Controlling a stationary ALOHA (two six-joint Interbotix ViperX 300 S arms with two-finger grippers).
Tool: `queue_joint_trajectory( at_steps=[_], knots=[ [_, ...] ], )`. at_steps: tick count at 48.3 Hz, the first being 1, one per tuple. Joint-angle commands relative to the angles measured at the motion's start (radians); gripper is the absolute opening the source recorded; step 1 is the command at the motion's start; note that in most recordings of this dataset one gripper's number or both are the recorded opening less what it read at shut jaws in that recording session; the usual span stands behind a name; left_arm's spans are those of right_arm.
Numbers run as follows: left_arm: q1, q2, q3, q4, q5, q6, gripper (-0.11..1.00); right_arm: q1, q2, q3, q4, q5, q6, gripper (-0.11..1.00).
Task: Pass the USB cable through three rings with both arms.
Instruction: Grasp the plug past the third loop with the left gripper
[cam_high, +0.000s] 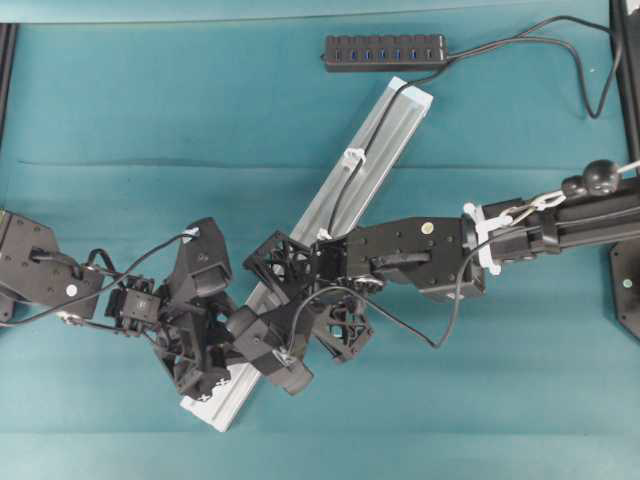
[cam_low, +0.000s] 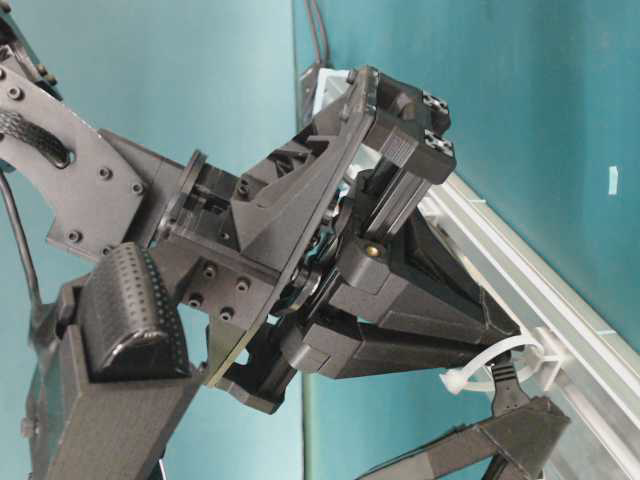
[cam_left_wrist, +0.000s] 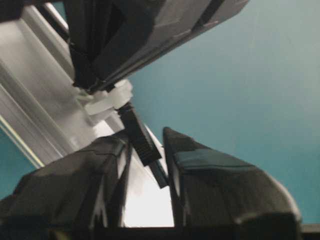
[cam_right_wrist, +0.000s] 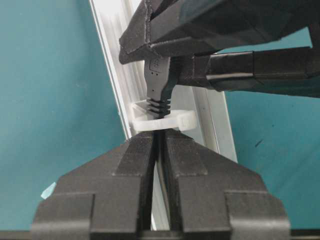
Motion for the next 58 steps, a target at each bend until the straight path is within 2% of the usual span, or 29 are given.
queue_joint_trajectory(
  at_steps=[1, 27, 39, 58],
  knots=[
    [-0.003, -0.017, -0.014, 0.003, -0.014, 0.003, 0.22, -0.009, 0.002, -0.008, 0.003, -0.003, 0.009, 0.06],
    [-0.003, -0.032, -0.026, 0.003, 0.005, 0.002, 0.22, -0.009, -0.003, -0.02, -0.002, -0.002, 0.008, 0.06],
    [-0.003, -0.044, -0.029, 0.006, 0.052, 0.002, 0.17, -0.009, -0.002, -0.023, -0.008, 0.003, 0.008, 0.06],
    [-0.002, -0.071, -0.031, 0.003, 0.057, 0.005, 0.17, -0.009, -0.005, -0.023, -0.006, 0.003, 0.008, 0.06]
  ],
)
